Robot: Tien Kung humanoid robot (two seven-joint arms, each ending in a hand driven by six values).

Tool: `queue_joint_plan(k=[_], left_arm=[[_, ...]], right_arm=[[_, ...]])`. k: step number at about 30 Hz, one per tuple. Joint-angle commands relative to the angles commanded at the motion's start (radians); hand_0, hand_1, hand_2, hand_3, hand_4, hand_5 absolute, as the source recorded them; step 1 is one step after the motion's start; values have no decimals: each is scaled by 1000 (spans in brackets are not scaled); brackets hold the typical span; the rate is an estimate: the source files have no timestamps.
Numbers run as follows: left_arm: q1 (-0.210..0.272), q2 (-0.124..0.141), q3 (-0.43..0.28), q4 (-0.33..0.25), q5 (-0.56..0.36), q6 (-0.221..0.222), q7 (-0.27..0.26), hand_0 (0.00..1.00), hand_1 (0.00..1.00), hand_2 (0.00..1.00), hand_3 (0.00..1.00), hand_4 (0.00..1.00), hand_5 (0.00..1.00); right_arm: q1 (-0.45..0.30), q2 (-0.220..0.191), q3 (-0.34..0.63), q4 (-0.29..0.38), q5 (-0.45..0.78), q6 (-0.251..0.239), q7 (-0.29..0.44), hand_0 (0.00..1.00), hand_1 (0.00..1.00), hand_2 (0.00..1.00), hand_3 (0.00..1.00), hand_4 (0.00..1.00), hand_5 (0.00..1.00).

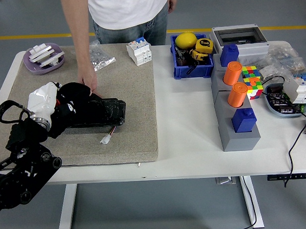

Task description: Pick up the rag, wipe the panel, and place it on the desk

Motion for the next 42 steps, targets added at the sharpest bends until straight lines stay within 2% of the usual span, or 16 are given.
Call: queue_joint_plan(k=[7, 17, 25, 31, 42], left_arm=[[-4, -6, 59, -54, 9, 0, 9, 253, 194, 502, 477, 221, 2], [-18, -23, 198, -107, 10, -13, 24, 252, 196, 505, 483, 229, 2], [-32, -29, 258, -160, 15, -16, 33, 252, 193, 501, 475, 219, 2], [-36, -30, 266, -149, 9, -15, 31, 252, 195, 502, 478, 224, 2], [-31, -13, 200, -67, 0, -7, 21, 252, 194, 500, 476, 220, 2]], right_arm=[[-2, -2, 2, -1, -1, 0, 0, 708, 522, 637, 628, 998, 559], [-1, -3, 3, -1, -3, 0, -1, 708, 522, 637, 629, 998, 560], [0, -4, 11, -1, -12, 0, -4, 708, 522, 637, 629, 998, 559], [2, -2, 6, 0, -7, 0, -2, 707, 523, 637, 630, 998, 559], [3, -3, -1, 0, 2, 0, 1, 707, 523, 637, 629, 998, 558]])
